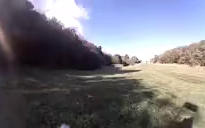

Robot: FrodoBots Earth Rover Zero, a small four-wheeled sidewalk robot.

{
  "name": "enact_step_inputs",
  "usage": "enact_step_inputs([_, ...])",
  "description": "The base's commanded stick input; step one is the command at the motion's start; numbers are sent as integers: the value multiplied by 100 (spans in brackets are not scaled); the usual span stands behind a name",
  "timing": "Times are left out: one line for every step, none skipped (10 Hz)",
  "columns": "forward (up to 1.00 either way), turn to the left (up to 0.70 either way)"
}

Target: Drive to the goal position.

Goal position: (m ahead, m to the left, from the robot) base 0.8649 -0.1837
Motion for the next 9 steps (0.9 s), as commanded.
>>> enact_step_inputs([70,0])
enact_step_inputs([70,0])
enact_step_inputs([70,0])
enact_step_inputs([70,0])
enact_step_inputs([70,0])
enact_step_inputs([70,0])
enact_step_inputs([70,0])
enact_step_inputs([70,0])
enact_step_inputs([50,0])
